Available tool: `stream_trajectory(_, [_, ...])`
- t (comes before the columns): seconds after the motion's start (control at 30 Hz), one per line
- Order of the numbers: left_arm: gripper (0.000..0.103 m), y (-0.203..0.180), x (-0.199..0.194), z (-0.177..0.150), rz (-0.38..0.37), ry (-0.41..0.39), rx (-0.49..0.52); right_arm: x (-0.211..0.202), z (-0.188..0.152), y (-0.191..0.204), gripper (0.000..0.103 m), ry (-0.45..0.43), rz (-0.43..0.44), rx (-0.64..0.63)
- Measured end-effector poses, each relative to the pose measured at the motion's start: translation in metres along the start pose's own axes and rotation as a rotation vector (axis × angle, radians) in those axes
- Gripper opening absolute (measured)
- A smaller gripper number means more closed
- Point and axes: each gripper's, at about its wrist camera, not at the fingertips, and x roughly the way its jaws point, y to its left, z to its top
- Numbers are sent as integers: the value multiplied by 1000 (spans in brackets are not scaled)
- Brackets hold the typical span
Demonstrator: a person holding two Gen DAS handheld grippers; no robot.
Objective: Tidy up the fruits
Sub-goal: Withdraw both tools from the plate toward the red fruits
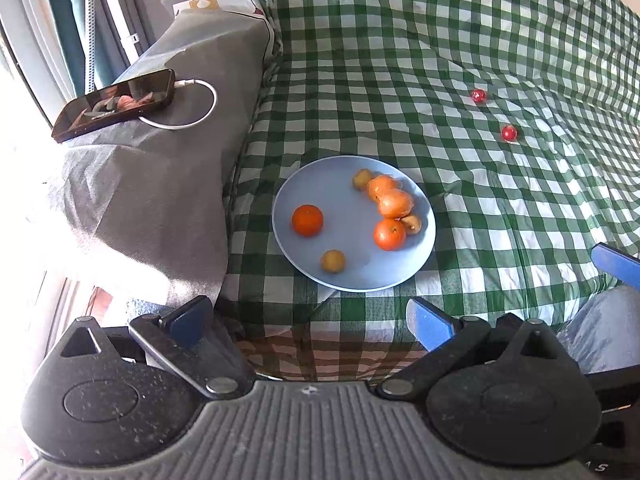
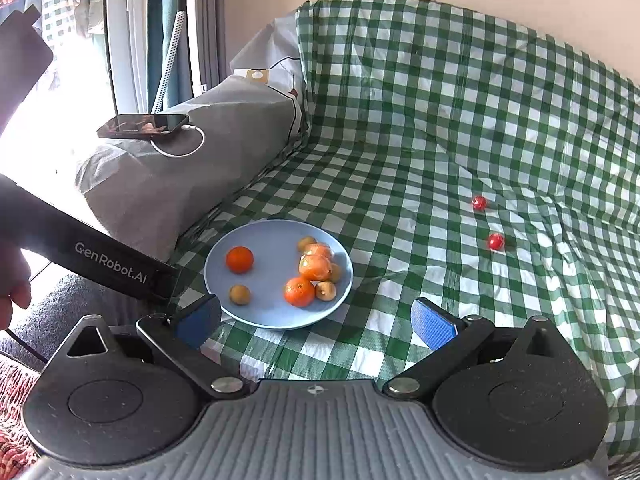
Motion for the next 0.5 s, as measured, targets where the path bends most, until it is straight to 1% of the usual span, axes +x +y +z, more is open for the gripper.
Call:
stream_trajectory(0.17, [103, -6, 9, 11, 5, 16, 22, 11, -2, -9, 101, 18, -1, 36])
stream_trajectory(0.27, [103, -13, 18, 24, -4, 30, 31, 21, -4, -23, 101, 31, -22, 78])
stream_trajectory(0.37, [103, -28, 29, 42, -10, 42, 61, 35, -4, -48, 102, 38, -74, 134])
stream_trajectory(0.5, [103, -55, 52, 74, -29, 61, 112, 60, -6, -95, 102, 43, -181, 217])
